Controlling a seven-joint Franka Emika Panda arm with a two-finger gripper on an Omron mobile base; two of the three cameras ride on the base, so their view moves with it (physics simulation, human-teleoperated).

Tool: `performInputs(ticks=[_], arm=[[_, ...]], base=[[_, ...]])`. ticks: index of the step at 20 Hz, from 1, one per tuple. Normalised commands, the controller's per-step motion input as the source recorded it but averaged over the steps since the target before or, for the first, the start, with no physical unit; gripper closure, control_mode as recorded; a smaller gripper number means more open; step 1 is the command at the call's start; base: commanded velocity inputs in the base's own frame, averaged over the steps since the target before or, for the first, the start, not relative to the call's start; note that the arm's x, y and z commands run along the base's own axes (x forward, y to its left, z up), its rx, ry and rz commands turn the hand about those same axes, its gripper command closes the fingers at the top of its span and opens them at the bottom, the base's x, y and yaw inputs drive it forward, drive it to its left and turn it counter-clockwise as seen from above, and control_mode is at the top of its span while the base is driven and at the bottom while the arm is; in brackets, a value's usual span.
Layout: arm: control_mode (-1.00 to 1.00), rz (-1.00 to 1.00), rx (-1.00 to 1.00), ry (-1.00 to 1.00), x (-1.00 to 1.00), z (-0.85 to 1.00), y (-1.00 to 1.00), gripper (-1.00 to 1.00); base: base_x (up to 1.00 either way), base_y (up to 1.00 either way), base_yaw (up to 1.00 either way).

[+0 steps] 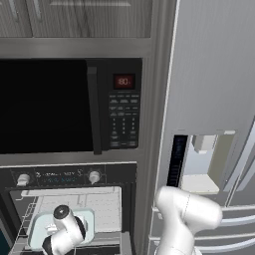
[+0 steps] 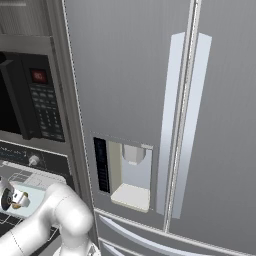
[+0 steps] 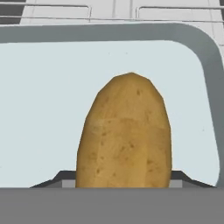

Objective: Place the potato on the bottom rack of the oven.

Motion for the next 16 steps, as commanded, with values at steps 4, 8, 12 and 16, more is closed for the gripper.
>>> performInputs(ticks=[4, 8, 12, 16], arm=[[-1.00, 0.00, 0.00, 0.00, 0.05, -0.28, 0.00, -1.00], [-1.00, 0.00, 0.00, -0.02, 0.03, -0.12, 0.00, -1.00], [-1.00, 0.00, 0.00, 0.00, 0.00, 0.01, 0.01, -1.00], [-1.00, -0.01, -0.02, 0.00, -0.11, 0.43, 0.00, -1.00]], base=[[0.00, 0.00, 0.00], [0.00, 0.00, 0.00], [0.00, 0.00, 0.00], [0.00, 0.00, 0.00]])
